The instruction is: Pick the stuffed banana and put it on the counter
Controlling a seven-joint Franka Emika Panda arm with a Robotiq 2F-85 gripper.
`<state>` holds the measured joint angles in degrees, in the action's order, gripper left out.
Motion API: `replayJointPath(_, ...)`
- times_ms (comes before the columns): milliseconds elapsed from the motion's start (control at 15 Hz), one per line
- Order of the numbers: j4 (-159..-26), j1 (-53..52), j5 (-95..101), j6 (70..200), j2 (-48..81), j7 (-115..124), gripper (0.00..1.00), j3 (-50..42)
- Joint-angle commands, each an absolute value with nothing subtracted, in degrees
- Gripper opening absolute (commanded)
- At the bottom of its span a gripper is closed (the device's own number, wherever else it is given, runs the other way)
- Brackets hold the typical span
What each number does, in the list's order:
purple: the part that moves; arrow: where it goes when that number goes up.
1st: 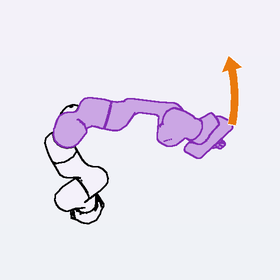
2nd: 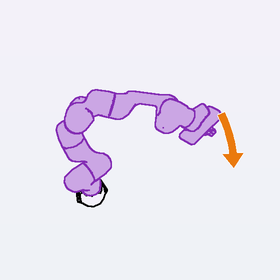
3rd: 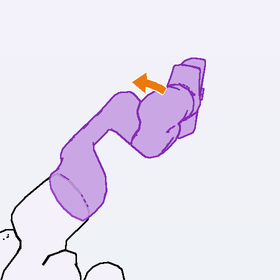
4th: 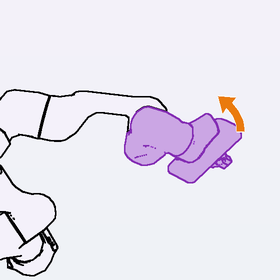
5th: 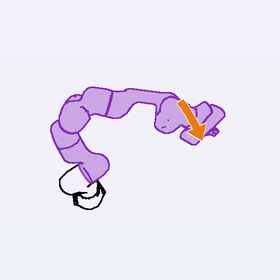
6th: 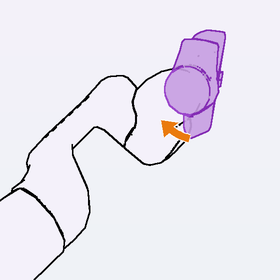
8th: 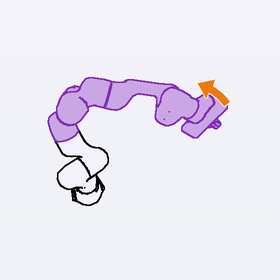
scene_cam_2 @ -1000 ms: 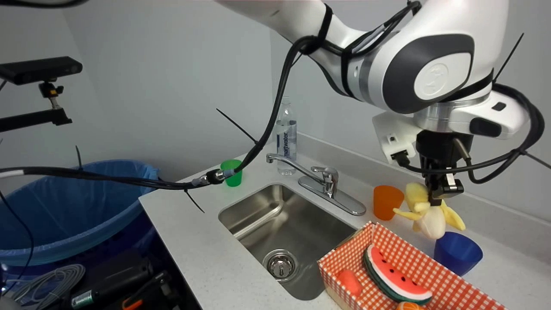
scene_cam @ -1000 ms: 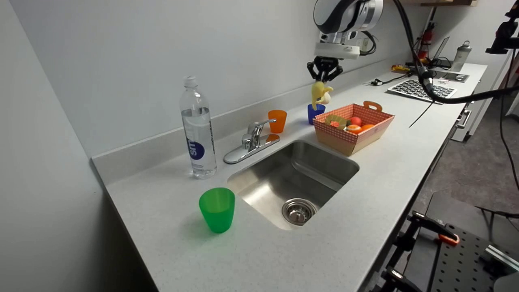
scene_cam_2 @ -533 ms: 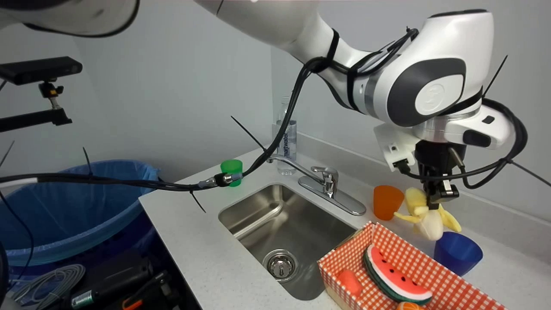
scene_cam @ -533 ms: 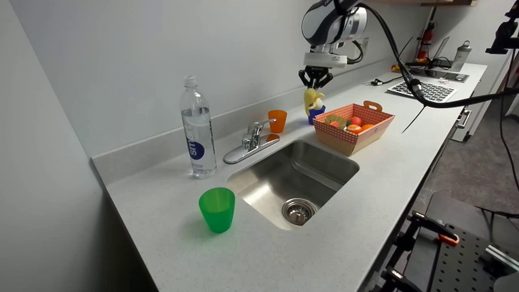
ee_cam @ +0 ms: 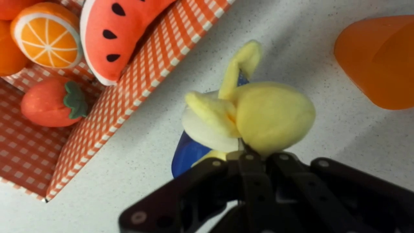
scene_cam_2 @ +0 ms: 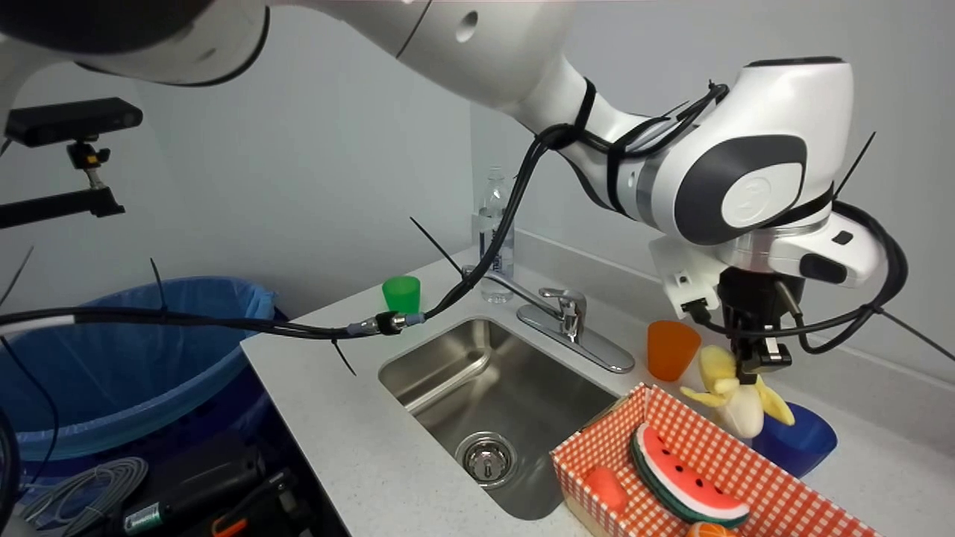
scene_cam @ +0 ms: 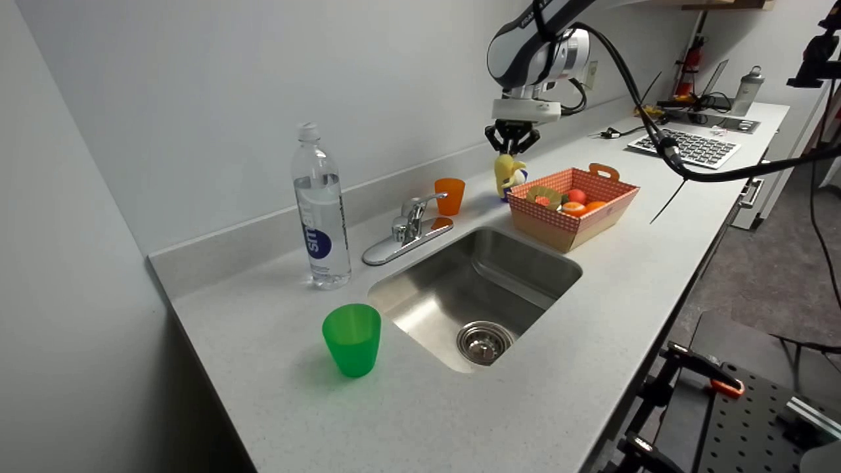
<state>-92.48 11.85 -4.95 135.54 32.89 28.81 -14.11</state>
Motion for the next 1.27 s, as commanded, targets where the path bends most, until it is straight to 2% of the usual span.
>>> replayJointPath(0, -91.1, 12.6, -6.7, 133.6, 33.5, 27.4, 0.02, -13.6)
replayJointPath(67, -91.1, 12.6, -6.6, 133.3, 33.6, 27.3, 0.02, -13.7)
replayJointPath(133, -91.1, 12.6, -6.6, 132.7, 33.6, 27.4, 0.31, -13.7)
replayJointPath(200, -91.2, 12.6, -6.6, 132.4, 33.6, 27.4, 0.32, -13.7)
replayJointPath(600, -91.8, 12.4, -6.4, 131.7, 33.1, 27.8, 0.79, -14.0)
replayJointPath(800, -92.1, 12.3, -6.4, 132.0, 32.5, 28.1, 0.99, -14.0)
replayJointPath(933, -92.3, 12.1, -6.3, 131.8, 32.0, 28.6, 1.00, -14.2)
replayJointPath(1000, -92.3, 11.7, -5.3, 132.8, 33.1, 28.4, 0.97, -14.5)
replayJointPath(1200, -92.3, 11.7, -5.3, 132.8, 32.8, 28.4, 1.00, -14.5)
